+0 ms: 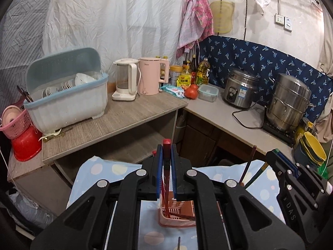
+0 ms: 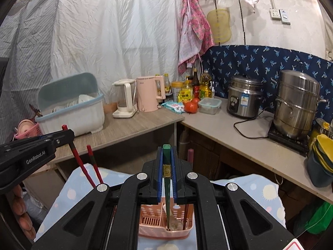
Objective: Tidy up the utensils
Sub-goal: 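Open both tools to release the chopsticks into the holder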
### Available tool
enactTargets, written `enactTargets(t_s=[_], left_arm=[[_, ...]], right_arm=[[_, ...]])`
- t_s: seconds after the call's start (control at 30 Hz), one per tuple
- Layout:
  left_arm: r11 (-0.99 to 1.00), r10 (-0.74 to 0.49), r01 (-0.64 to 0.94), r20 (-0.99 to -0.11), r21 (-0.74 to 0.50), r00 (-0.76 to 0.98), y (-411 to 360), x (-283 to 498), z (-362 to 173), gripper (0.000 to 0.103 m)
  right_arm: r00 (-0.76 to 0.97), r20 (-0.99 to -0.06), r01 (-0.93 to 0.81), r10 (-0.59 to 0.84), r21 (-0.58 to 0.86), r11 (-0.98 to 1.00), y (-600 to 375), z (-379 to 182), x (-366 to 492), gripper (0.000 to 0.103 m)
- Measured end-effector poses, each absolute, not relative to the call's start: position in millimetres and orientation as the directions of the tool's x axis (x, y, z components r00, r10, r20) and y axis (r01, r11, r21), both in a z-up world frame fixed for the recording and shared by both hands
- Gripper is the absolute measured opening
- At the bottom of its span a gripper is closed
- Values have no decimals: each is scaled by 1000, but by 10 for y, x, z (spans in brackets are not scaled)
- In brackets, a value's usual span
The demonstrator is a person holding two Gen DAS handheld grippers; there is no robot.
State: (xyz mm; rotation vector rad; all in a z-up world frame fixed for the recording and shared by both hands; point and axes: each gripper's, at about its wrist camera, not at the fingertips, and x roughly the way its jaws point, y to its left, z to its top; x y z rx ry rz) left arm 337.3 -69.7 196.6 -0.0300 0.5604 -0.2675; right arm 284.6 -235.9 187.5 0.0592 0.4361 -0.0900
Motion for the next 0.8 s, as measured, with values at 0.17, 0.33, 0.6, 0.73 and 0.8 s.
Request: enactTargets(t_s=[0.17, 0.33, 0.6, 0.73, 0.8], left_arm=[[969, -245, 224, -525, -103, 815, -663, 3329, 1872, 15], [980, -198, 163, -503, -113, 841, -551, 3239, 1848, 65], [982, -188, 159, -511, -100, 839, -418, 3051, 1833, 65], [982, -188, 158, -515, -102, 836, -358, 2919, 1803, 65], [982, -187, 157, -522, -101, 832, -335, 2848, 1779, 65]], right_arm=[[897, -430, 123, -101, 24, 992, -2355, 1764, 2796, 12], [912, -387, 164, -137, 38, 986, -2417, 1813, 2622, 45], [911, -390, 166, -136, 46, 985, -2441, 1848, 2370, 46], [906, -403, 163, -125, 60, 985, -2416, 1795, 2211, 46], [903, -414, 158, -120, 59, 986, -2381, 1757, 2126, 46]])
